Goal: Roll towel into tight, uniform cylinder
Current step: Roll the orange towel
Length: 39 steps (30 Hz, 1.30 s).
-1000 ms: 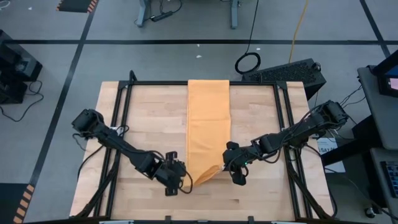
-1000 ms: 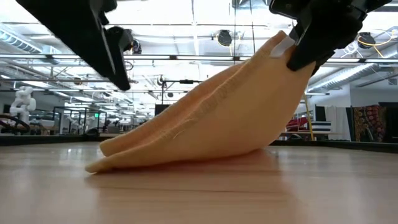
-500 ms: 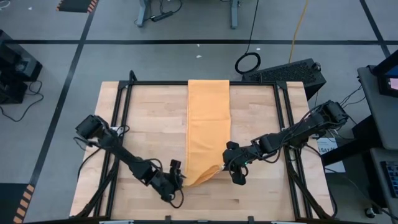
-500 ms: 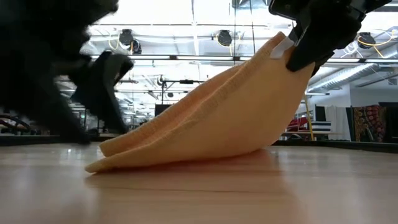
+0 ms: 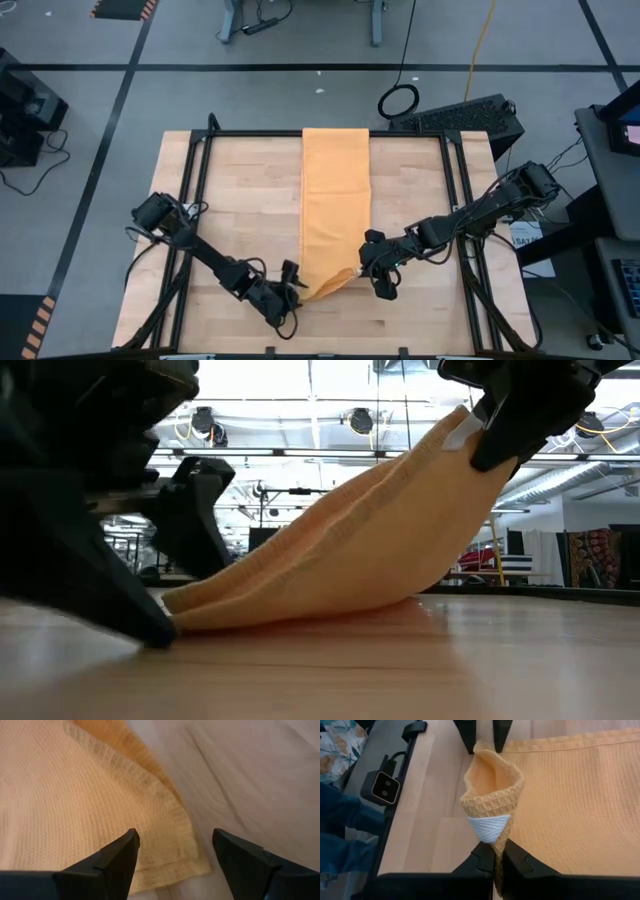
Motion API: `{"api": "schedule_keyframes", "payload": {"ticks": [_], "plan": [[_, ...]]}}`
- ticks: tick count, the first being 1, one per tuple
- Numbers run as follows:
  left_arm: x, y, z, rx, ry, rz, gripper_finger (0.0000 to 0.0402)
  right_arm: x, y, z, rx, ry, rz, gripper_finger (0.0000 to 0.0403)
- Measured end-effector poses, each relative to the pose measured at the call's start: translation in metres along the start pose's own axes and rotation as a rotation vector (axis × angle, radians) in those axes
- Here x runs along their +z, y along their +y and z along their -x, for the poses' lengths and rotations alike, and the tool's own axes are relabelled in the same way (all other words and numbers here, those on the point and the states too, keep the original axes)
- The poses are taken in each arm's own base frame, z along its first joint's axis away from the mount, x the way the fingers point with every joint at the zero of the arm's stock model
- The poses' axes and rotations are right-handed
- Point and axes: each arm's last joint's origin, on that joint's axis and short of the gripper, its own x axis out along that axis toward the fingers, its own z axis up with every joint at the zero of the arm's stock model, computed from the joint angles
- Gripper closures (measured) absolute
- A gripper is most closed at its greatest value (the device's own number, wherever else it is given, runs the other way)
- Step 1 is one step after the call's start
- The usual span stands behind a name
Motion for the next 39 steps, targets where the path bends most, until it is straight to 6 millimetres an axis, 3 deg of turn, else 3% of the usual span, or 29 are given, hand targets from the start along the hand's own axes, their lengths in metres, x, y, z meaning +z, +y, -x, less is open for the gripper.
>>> {"api": "schedule_keyframes", "payload": {"ticks": [8,16,20,27,30,39], "plan": [[-0.004,-0.005,-0.006,0.026,0.007,-0.014,0.0219,0.0,0.0,0.0,0.0,-0.001,-0.008,0.0399],[-0.006,-0.001,-0.008,0.109,0.03,0.008,0.0387,0.0,0.0,0.0,0.0,-0.001,-0.008,0.0399],[-0.007,0.002,-0.005,0.145,0.049,0.043,0.0385,0.0,0.0,0.0,0.0,0.0,-0.008,0.0399],[0.008,0.011,0.018,0.149,0.018,0.065,0.0395,-0.001,0.001,0.0,0.001,0.005,-0.07,0.0389],[0.013,0.013,0.024,0.11,0.007,0.09,0.0394,-0.003,0.005,0.0,0.012,0.009,-0.042,0.0358],[0.016,0.016,0.028,0.043,-0.001,0.214,0.0394,-0.018,0.026,-0.002,-0.033,0.031,0.051,0.0212]]}}
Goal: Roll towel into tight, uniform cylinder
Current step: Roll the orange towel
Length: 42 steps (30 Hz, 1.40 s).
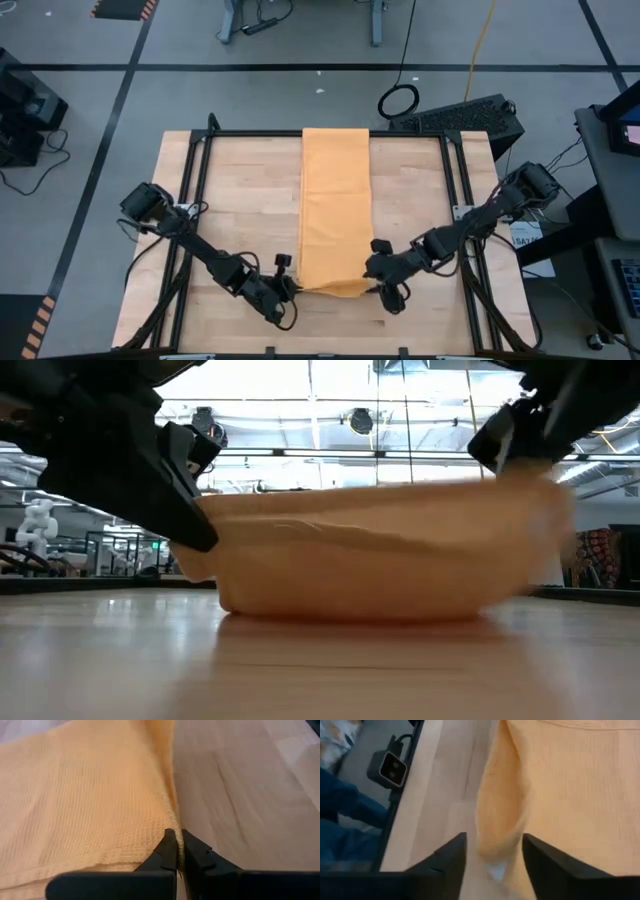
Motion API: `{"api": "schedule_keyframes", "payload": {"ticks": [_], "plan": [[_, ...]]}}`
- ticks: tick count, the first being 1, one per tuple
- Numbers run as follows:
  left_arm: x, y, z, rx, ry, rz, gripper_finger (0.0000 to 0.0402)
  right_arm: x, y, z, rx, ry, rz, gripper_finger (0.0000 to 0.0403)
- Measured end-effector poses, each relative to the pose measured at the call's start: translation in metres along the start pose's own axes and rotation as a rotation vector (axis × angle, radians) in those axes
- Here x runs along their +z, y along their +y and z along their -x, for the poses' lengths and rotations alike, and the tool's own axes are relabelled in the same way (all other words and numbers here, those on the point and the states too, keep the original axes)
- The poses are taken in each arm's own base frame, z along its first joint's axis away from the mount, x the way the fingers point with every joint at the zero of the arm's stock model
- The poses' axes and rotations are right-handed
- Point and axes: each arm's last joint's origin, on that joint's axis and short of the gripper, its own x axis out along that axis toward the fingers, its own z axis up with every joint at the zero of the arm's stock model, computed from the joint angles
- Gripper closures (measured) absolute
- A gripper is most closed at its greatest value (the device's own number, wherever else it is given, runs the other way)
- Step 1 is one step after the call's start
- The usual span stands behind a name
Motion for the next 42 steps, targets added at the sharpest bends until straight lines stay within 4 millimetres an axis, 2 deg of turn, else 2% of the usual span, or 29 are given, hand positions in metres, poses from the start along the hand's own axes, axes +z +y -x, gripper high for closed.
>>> {"api": "schedule_keyframes", "payload": {"ticks": [5,11,16,22,27,32,42], "plan": [[0.001,0.005,-0.002,0.005,0.003,0.011,0.0394,-0.015,0.015,-0.012,0.009,0.06,0.051,0.016],[0.002,0.01,-0.005,-0.003,0.01,0.026,0.0394,-0.029,0.033,-0.025,0.048,0.076,0.115,0.016],[0.002,0.012,-0.005,-0.017,0.015,0.03,0.0393,-0.046,0.039,-0.04,0.016,0.131,0.182,0.0189],[0.002,0.011,-0.005,-0.039,0.019,0.031,0.0393,-0.051,0.037,-0.051,-0.106,0.088,0.211,0.0223],[0.002,0.011,-0.005,-0.041,0.02,0.031,0.0393,-0.056,0.038,-0.067,-0.088,0.082,0.227,0.0238],[0.002,0.011,-0.005,-0.045,0.021,0.031,0.0393,-0.061,0.036,-0.077,-0.111,0.084,0.167,0.0263],[0.002,0.01,-0.005,-0.076,0.027,0.08,0.0393,-0.06,0.037,-0.075,-0.078,0.094,0.1,0.0394]]}}
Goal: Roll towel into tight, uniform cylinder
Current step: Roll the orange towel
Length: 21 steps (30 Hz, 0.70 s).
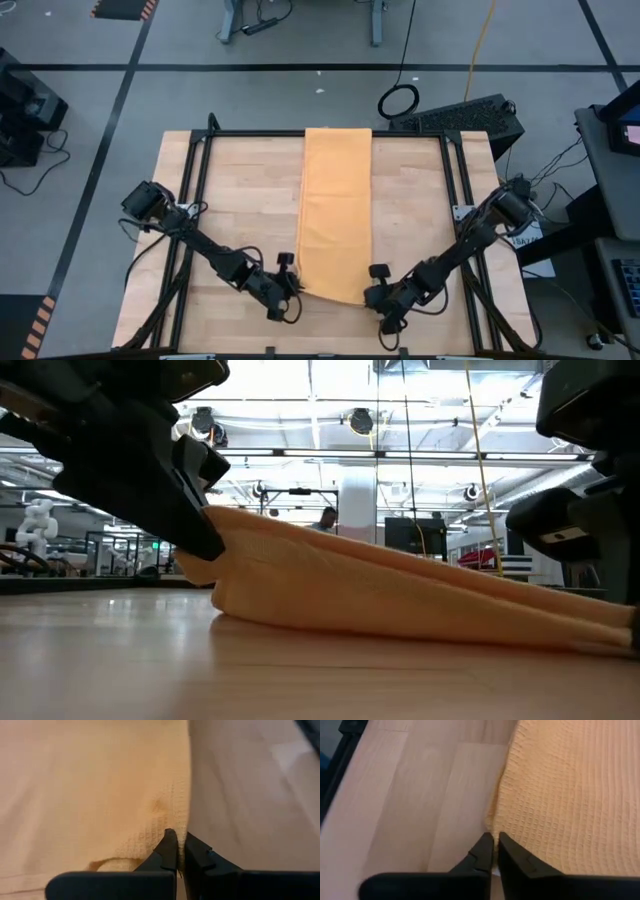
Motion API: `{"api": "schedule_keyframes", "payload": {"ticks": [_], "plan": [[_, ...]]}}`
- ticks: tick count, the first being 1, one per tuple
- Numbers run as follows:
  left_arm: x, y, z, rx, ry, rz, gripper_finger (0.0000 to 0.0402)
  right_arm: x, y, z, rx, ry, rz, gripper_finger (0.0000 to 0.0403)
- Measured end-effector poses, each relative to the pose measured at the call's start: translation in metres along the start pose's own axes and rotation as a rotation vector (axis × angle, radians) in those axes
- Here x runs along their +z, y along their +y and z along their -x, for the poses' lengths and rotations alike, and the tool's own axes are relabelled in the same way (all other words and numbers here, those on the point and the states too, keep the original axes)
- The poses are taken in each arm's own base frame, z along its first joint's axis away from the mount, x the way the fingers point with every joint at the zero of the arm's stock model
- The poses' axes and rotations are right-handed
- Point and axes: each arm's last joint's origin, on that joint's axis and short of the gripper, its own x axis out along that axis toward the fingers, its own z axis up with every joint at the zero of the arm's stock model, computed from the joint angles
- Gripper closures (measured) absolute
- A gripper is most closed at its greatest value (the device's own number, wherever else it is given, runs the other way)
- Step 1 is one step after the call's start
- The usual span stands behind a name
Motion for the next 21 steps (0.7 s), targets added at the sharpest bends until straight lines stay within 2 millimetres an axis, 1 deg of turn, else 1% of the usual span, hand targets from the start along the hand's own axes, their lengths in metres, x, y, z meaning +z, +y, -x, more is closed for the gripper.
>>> {"api": "schedule_keyframes", "payload": {"ticks": [3,6,8,11,15,18,21], "plan": [[0.003,-0.003,0.005,-0.1,0.011,0.009,0.0393,0.004,0.001,0.008,0.037,-0.004,-0.09,0.0391],[0.008,-0.005,0.014,-0.211,0.014,0.043,0.0393,0.013,0.002,0.023,0.092,-0.029,-0.173,0.0394],[0.014,-0.005,0.022,-0.259,-0.002,0.098,0.0393,0.017,0.0,0.032,0.102,-0.025,-0.208,0.0399],[0.025,-0.003,0.039,-0.307,-0.042,0.159,0.0393,0.027,-0.002,0.048,0.164,-0.058,-0.236,0.0399],[0.039,0.008,0.057,-0.342,-0.096,0.259,0.0393,0.041,-0.011,0.067,0.263,-0.076,-0.29,0.04],[0.042,0.016,0.057,-0.368,-0.084,0.306,0.0393,0.048,-0.02,0.074,0.308,-0.078,-0.314,0.0401],[0.04,0.022,0.048,-0.409,-0.038,0.34,0.0393,0.053,-0.031,0.074,0.378,-0.037,-0.334,0.0402]]}}
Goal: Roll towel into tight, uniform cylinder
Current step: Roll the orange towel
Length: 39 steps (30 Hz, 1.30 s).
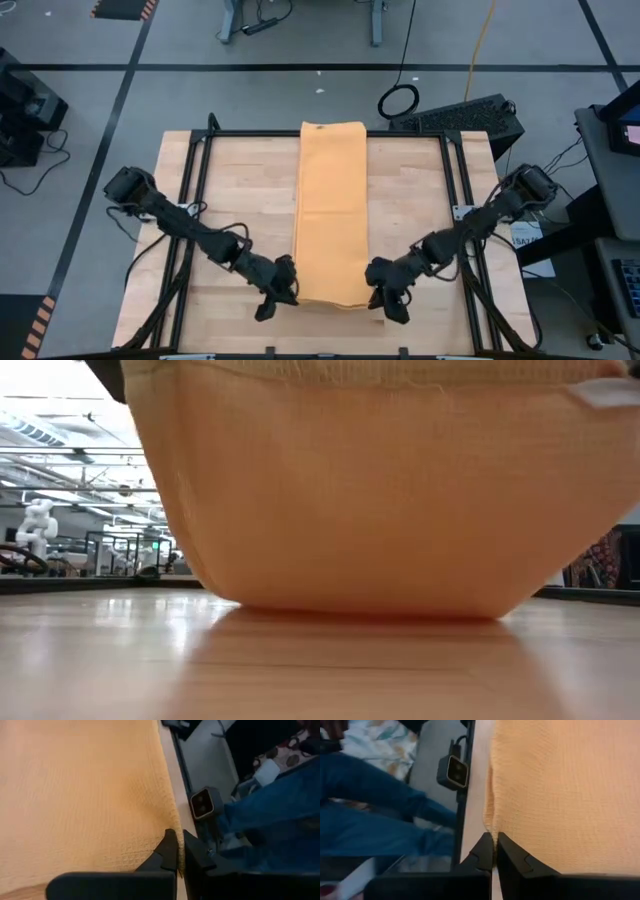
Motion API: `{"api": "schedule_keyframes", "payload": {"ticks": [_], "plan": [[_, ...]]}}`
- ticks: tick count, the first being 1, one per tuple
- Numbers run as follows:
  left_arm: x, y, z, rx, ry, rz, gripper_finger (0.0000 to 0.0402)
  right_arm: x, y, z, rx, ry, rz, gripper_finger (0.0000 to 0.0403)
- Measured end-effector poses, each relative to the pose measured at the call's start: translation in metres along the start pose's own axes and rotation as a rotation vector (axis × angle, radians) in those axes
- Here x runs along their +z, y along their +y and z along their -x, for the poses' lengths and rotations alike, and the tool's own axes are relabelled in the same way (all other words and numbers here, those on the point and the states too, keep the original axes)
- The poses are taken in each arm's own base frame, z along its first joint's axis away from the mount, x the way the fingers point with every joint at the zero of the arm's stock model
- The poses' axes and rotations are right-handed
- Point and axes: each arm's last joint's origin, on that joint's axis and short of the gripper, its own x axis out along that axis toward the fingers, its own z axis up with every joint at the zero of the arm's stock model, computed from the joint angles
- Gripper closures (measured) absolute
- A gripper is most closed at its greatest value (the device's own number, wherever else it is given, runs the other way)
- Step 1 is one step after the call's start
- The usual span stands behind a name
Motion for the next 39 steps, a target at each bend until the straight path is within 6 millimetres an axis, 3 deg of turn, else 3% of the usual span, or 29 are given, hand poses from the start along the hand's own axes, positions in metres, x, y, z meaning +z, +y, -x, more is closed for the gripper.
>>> {"api": "schedule_keyframes", "payload": {"ticks": [9,13,19,26,29,34,39], "plan": [[-0.022,0.02,-0.024,-0.09,0.157,0.122,0.0393,-0.008,-0.031,-0.008,0.268,0.018,-0.074,0.0402],[-0.022,0.023,-0.026,-0.145,0.123,0.156,0.0393,-0.021,-0.049,-0.006,0.311,-0.021,-0.126,0.0403],[-0.025,0.05,-0.034,-0.112,0.069,0.261,0.0393,-0.036,-0.07,-0.004,0.291,0.001,-0.216,0.0403],[-0.014,0.059,-0.033,-0.292,0.13,0.461,0.0393,-0.028,-0.058,0.001,0.452,0.005,-0.34,0.0403],[-0.015,0.06,-0.034,-0.261,0.122,0.468,0.0393,-0.029,-0.059,0.0,0.441,0.014,-0.354,0.0403],[-0.02,0.079,-0.041,-0.171,0.115,0.494,0.0393,-0.036,-0.072,-0.003,0.327,0.062,-0.356,0.0402],[-0.023,0.079,-0.046,-0.237,0.169,0.557,0.0393,-0.036,-0.063,-0.003,0.379,0.067,-0.365,0.0402]]}}
